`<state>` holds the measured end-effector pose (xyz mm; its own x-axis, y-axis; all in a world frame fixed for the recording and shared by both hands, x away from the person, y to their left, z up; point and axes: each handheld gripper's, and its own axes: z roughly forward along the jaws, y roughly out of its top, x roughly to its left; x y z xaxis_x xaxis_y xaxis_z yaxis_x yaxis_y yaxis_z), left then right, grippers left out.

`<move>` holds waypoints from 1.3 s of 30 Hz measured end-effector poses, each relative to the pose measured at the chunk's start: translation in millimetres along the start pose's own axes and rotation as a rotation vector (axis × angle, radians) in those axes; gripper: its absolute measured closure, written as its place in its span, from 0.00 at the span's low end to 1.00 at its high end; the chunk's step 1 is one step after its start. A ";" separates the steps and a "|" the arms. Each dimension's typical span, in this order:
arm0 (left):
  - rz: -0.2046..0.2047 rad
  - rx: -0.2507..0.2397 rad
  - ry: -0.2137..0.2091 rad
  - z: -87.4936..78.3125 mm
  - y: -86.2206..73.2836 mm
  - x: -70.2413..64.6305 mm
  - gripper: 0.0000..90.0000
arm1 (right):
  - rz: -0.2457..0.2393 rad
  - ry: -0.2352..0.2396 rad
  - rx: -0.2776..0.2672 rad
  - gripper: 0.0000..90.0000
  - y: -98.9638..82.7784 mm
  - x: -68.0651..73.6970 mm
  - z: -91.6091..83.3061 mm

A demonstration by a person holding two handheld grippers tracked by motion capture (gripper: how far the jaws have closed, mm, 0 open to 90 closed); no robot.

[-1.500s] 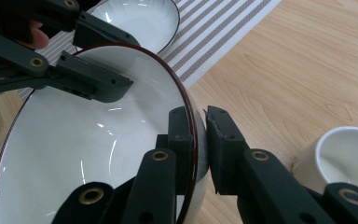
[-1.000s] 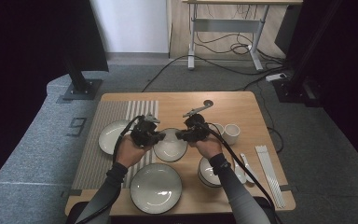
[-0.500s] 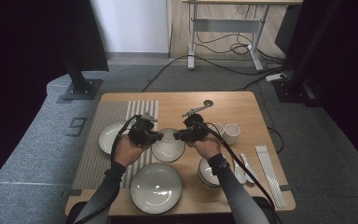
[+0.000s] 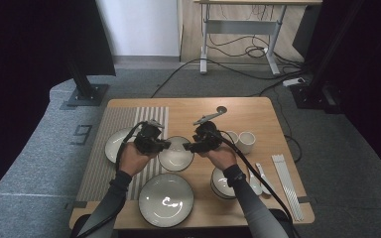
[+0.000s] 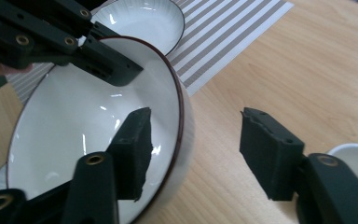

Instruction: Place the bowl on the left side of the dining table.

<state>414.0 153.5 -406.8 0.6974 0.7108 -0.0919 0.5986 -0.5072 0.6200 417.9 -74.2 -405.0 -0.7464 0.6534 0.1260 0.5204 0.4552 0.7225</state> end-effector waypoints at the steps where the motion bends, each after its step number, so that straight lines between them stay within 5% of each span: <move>1: -0.001 0.002 0.001 -0.5 -0.4 1.4 0.93 | -0.009 -0.013 -0.002 0.43 0.0 0.4 -0.6; 11: -0.029 0.019 0.008 -1.4 -4.2 12.1 0.93 | -0.053 -0.010 -0.025 0.33 -0.5 3.1 -6.0; 26: -0.093 0.037 0.022 -8.3 -15.5 38.6 0.93 | -0.015 0.013 -0.086 0.25 -9.0 -5.3 -23.3; 39: -0.147 0.030 0.051 -21.8 -23.9 60.8 0.93 | -0.016 -0.058 -0.119 0.18 -26.1 -14.2 -38.7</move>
<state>433.5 219.5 -410.2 0.5809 0.8019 -0.1397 0.7047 -0.4096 0.5793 398.9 -118.8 -399.3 -0.7273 0.6820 0.0770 0.4535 0.3933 0.7998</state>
